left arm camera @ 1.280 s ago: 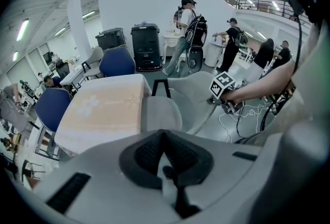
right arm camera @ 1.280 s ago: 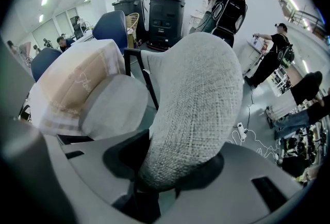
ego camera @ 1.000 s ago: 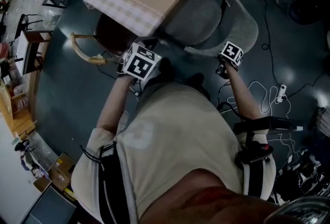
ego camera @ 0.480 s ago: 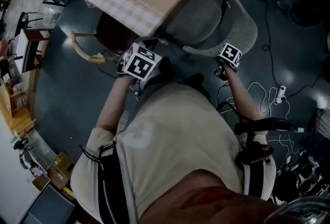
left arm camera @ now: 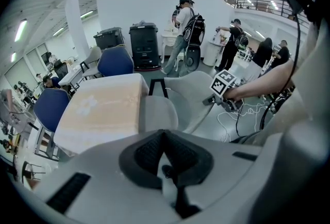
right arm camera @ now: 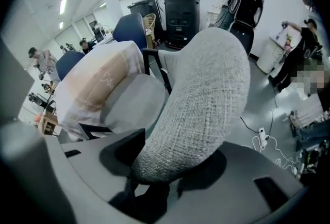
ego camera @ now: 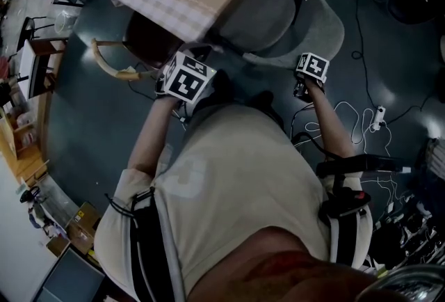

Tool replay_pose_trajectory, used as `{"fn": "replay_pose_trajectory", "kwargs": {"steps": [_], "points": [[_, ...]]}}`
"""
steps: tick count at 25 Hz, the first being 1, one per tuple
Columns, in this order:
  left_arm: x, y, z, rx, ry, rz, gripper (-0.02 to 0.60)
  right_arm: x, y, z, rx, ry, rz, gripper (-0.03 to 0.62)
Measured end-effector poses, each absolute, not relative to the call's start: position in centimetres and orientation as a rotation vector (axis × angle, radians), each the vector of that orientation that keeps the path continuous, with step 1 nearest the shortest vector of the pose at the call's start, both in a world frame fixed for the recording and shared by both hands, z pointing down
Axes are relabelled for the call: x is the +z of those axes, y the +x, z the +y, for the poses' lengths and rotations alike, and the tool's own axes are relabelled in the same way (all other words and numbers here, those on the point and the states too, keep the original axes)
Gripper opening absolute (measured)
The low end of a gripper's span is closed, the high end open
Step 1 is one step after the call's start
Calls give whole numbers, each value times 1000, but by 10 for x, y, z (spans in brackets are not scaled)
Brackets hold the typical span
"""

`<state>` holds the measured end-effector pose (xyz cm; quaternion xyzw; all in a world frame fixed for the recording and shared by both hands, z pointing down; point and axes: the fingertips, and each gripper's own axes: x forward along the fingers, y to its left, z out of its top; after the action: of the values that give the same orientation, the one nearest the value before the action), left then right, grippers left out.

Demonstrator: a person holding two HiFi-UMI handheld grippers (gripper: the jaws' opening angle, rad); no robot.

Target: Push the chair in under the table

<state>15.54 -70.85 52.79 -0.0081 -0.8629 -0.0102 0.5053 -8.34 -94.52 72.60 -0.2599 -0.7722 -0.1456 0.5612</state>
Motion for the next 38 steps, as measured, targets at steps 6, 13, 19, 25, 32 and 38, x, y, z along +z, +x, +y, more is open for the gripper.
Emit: {"fn": "replay_pose_trajectory", "kwargs": {"steps": [6,13,19,25,32,38], "points": [[529,164,-713,-48,-38,-2074,8,729,-84,-947,-348,-697,-1742,232],[538,181,-706,-75,-50,-2047,8,730,-83,-947,-378,-628,-1704,236],[534,191,-692,-49,-36,-2062,8,735,-81,-930,-383,-593,-1710,235],[540,175,-688,-33,22,-2104,8,738,-88,-939,-318,-519,-1721,241],[539,169,-662,-59,21,-2167,8,646,-116,-968,-442,-450,-1947,270],[522,172,-646,-51,-6,-2216,8,572,-81,-893,-450,-823,-2028,12]]}}
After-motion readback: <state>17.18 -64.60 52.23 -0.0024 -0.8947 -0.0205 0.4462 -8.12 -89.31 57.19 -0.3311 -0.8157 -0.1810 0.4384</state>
